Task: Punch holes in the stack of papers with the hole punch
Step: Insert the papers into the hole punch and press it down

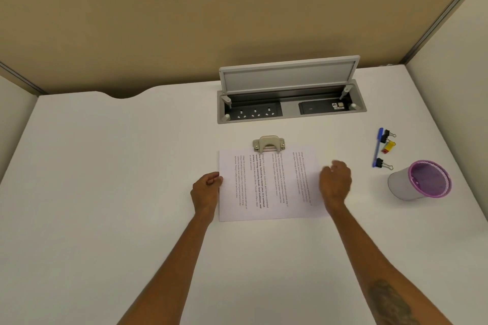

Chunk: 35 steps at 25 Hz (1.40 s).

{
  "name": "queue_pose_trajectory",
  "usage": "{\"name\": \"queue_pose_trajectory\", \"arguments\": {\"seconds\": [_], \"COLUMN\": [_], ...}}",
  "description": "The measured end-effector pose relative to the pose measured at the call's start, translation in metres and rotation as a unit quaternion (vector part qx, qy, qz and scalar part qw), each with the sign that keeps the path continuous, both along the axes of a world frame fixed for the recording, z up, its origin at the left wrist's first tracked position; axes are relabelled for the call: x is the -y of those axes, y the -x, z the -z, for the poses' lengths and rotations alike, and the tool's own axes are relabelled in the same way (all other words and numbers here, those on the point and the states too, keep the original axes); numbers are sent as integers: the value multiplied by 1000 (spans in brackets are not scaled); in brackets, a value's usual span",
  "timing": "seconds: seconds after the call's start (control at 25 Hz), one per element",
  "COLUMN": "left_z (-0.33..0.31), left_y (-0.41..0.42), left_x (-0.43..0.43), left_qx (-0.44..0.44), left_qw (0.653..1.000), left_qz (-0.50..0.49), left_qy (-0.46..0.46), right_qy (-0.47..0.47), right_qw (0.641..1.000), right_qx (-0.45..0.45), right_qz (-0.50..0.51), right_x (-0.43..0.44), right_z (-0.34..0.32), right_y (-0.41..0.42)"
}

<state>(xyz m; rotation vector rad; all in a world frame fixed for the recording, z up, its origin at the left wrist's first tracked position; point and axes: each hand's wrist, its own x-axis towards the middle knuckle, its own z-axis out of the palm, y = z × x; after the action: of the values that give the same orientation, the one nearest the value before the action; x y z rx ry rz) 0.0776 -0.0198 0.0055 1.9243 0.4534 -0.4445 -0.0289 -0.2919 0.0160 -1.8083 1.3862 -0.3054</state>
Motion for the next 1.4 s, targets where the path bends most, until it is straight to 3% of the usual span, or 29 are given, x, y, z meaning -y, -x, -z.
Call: {"name": "queue_pose_trajectory", "arguments": {"seconds": [0.12,0.44,0.88,1.08,1.4], "left_z": [1,-1,4,5,4], "left_y": [2,10,12,15,14], "left_x": [3,12,4,-1,-5], "left_qx": [8,59,9,13,34], "left_qw": [1000,996,999,1000,999], "left_qz": [-22,-7,-26,-13,-6], "left_qy": [-10,-68,-34,-14,-36], "right_qy": [-77,-122,-154,-174,-236], "right_qw": [995,992,986,982,968], "right_qx": [-39,-32,-13,21,80], "right_qz": [44,23,-62,-70,-3], "right_x": [11,0,7,11,1], "right_z": [5,3,5,13,23], "right_y": [12,5,31,45,55]}}
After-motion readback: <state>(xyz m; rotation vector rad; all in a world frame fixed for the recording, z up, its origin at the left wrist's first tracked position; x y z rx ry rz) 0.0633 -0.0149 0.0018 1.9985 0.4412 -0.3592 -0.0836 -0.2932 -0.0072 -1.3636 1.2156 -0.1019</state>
